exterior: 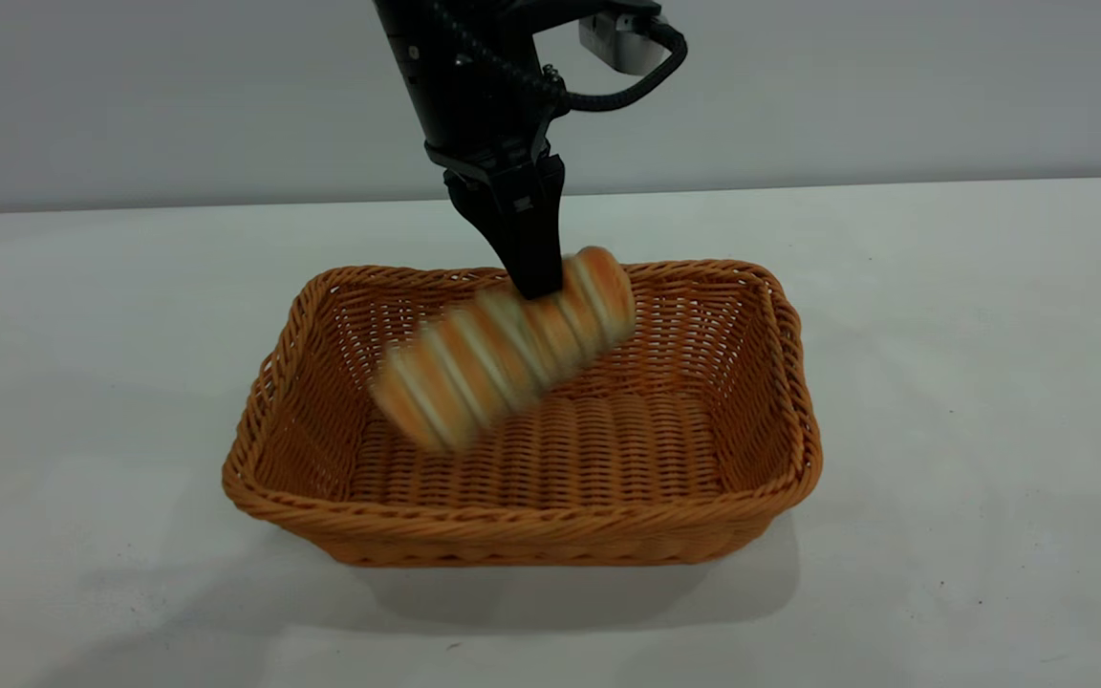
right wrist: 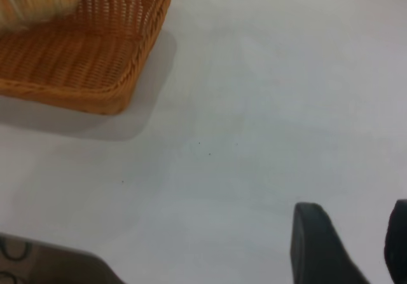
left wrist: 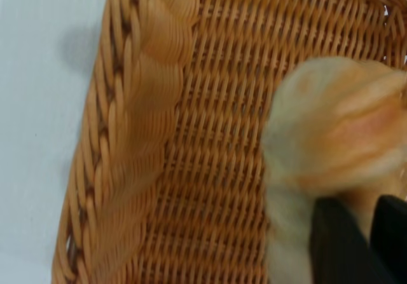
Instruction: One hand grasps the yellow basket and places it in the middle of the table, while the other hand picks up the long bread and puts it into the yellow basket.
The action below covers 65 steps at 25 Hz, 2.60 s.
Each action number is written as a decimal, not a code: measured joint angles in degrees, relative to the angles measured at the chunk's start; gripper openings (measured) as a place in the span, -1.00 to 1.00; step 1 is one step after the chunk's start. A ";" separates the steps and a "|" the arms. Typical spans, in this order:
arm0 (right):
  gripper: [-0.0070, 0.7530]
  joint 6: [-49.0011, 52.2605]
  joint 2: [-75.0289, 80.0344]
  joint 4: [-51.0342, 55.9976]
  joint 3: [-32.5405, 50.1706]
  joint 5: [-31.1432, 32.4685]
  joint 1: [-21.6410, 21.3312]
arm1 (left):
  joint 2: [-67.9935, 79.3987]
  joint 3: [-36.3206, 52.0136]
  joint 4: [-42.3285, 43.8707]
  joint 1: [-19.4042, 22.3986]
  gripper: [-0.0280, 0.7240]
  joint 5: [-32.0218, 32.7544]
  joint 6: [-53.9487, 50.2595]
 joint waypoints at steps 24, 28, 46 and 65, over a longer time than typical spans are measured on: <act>-0.19 2.48 -0.18 -1.22 0.00 0.02 0.00 | -28.88 -0.39 1.10 0.00 0.14 -3.38 -14.23; -0.19 2.31 -0.18 -3.92 0.00 0.02 0.00 | -38.75 -0.39 1.35 0.00 0.14 0.48 -19.50; -0.19 3.16 -0.18 -7.19 0.00 0.02 0.00 | -103.22 27.41 18.93 0.00 0.14 3.02 -44.55; -0.19 3.18 -0.18 -7.20 0.00 0.02 0.00 | -131.64 64.13 22.31 4.32 0.14 3.39 -52.53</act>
